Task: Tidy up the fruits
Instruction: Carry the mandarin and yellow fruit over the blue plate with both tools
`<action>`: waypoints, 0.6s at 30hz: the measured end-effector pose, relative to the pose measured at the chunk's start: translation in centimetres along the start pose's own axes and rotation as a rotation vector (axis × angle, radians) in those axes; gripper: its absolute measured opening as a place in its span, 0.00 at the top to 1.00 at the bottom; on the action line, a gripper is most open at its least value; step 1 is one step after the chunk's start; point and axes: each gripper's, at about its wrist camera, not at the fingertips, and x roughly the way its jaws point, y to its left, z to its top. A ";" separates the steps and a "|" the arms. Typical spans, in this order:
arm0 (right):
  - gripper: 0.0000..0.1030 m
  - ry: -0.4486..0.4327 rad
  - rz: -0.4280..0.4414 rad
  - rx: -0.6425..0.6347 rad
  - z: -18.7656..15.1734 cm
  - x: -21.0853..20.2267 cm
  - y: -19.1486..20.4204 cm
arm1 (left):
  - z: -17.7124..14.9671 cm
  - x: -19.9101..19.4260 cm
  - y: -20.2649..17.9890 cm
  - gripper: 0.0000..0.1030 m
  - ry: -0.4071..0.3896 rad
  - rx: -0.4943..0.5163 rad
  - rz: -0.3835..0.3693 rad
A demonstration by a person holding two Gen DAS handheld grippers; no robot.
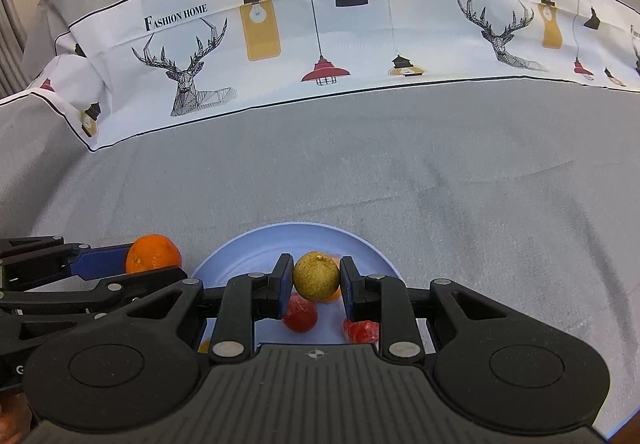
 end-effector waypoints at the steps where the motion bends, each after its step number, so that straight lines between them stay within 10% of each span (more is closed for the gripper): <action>1: 0.75 0.001 0.000 -0.001 0.0 0.0 0.0 | 0.0 0.0 -0.1 0.63 0.001 0.000 0.001; 18: 0.75 0.039 0.004 -0.019 -0.4 0.7 0.0 | -0.2 0.6 -0.4 0.63 0.028 0.017 -0.011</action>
